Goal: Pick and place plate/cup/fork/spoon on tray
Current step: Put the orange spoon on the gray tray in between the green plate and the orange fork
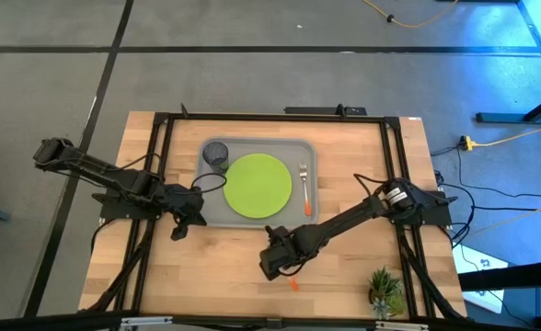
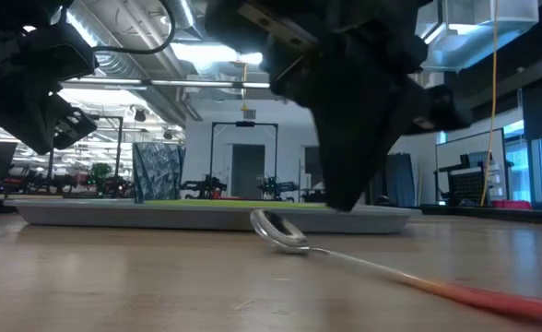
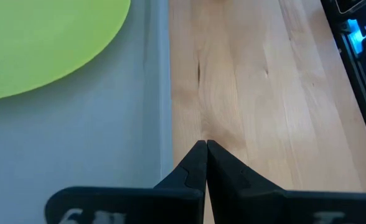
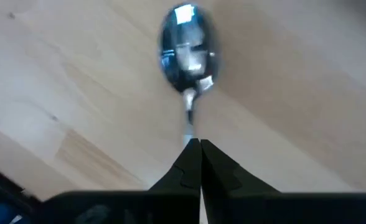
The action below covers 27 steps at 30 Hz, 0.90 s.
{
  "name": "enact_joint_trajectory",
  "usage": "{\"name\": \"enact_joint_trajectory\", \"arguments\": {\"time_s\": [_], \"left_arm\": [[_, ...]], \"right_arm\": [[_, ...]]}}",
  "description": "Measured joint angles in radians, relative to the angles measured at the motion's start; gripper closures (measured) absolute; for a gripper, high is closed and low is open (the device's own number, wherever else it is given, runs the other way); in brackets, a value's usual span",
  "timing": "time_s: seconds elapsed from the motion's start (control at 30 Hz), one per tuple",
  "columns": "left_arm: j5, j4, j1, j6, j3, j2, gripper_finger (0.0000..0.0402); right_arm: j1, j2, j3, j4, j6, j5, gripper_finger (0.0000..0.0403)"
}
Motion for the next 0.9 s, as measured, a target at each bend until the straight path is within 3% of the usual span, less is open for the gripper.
{"name": "enact_joint_trajectory", "arguments": {"time_s": [0.1,0.27,0.63,0.9], "left_arm": [[0.000,0.000,0.000,0.000,0.000,0.000,0.0401],[0.000,0.001,0.000,0.001,0.000,0.000,0.0401],[-0.006,0.003,0.000,0.026,0.000,0.000,0.0401],[-0.007,0.002,0.000,0.026,0.000,0.000,0.0401]], "right_arm": [[-0.003,-0.014,0.000,-0.015,0.000,-0.001,0.0403],[-0.012,-0.017,0.000,0.068,0.002,-0.123,0.0392],[-0.025,-0.017,0.000,0.081,-0.001,-0.121,0.0346],[-0.026,0.021,-0.029,0.138,-0.084,-0.083,0.0342]]}}
